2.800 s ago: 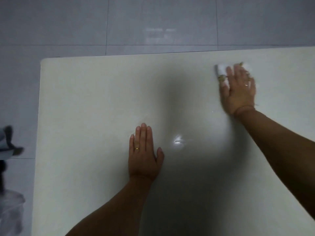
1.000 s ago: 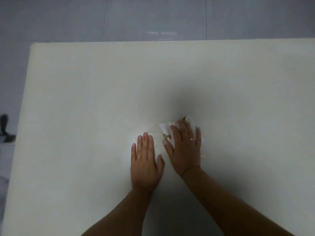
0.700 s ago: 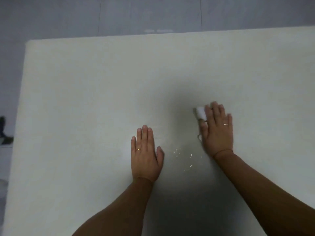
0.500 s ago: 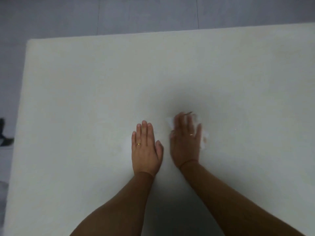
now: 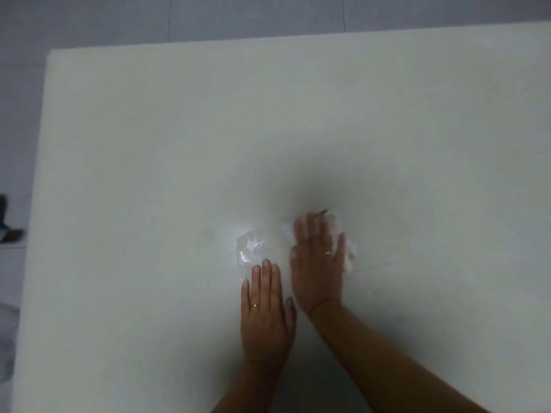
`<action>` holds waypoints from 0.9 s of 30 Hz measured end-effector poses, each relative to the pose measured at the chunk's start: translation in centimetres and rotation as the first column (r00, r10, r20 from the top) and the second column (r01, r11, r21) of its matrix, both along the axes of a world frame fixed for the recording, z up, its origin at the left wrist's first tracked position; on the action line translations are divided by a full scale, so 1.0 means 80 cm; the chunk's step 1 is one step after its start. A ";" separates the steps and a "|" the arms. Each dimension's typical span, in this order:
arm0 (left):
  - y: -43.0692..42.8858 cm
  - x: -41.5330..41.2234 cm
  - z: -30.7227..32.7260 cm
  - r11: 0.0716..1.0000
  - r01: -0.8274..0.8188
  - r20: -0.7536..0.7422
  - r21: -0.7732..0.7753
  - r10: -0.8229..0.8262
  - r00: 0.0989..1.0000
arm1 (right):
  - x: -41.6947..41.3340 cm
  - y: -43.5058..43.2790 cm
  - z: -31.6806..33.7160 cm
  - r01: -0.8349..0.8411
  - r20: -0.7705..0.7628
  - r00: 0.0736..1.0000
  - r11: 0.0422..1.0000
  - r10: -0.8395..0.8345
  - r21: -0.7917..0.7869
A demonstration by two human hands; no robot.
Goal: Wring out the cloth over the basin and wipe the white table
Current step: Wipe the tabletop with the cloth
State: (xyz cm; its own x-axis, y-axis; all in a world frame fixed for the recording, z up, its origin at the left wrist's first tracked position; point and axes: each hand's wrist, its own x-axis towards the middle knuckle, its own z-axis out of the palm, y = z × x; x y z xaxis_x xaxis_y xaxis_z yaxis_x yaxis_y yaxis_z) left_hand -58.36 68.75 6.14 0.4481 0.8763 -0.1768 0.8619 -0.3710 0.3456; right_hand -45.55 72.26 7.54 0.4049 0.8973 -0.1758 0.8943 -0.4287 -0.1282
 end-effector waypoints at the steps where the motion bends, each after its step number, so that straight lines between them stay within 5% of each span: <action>1: -0.004 -0.002 -0.001 1.000 0.005 -0.018 -0.005 -0.006 1.000 | -0.014 -0.012 0.000 -0.126 -0.002 0.992 0.992 0.126 -0.002; 4: -0.001 -0.001 -0.002 1.000 -0.001 -0.037 -0.010 0.001 0.999 | 0.036 -0.032 -0.008 -0.349 0.028 0.937 0.937 0.349 0.024; 7: -0.002 -0.001 0.000 1.000 0.008 -0.038 -0.024 -0.009 0.999 | 0.117 -0.056 -0.004 0.009 -0.028 1.000 1.000 -0.010 -0.025; 11: -0.002 -0.001 -0.004 1.000 0.001 -0.048 -0.010 -0.001 0.999 | 0.094 -0.052 -0.004 0.360 -0.028 0.933 0.933 -0.360 0.016; 15: -0.002 -0.001 -0.003 1.000 0.012 -0.046 -0.005 -0.012 0.999 | -0.006 -0.057 -0.001 -0.030 0.008 1.000 0.999 0.030 0.013; 19: -0.002 -0.004 -0.005 1.000 0.026 -0.043 0.007 -0.026 0.999 | 0.032 -0.082 -0.004 -0.307 0.015 0.951 0.952 0.307 -0.005; 22: -0.003 -0.002 -0.005 1.000 0.006 -0.023 0.022 -0.006 1.000 | 0.091 -0.101 -0.004 0.067 -0.046 0.997 0.998 -0.068 -0.017; 24: -0.002 -0.002 -0.004 1.000 0.005 -0.013 0.025 -0.005 1.000 | 0.091 -0.105 -0.005 0.328 -0.060 0.943 0.944 -0.326 0.024; 27: -0.003 -0.002 -0.003 0.999 0.014 -0.008 0.033 -0.014 1.000 | 0.021 -0.095 -0.005 0.348 -0.067 0.936 0.937 -0.344 0.044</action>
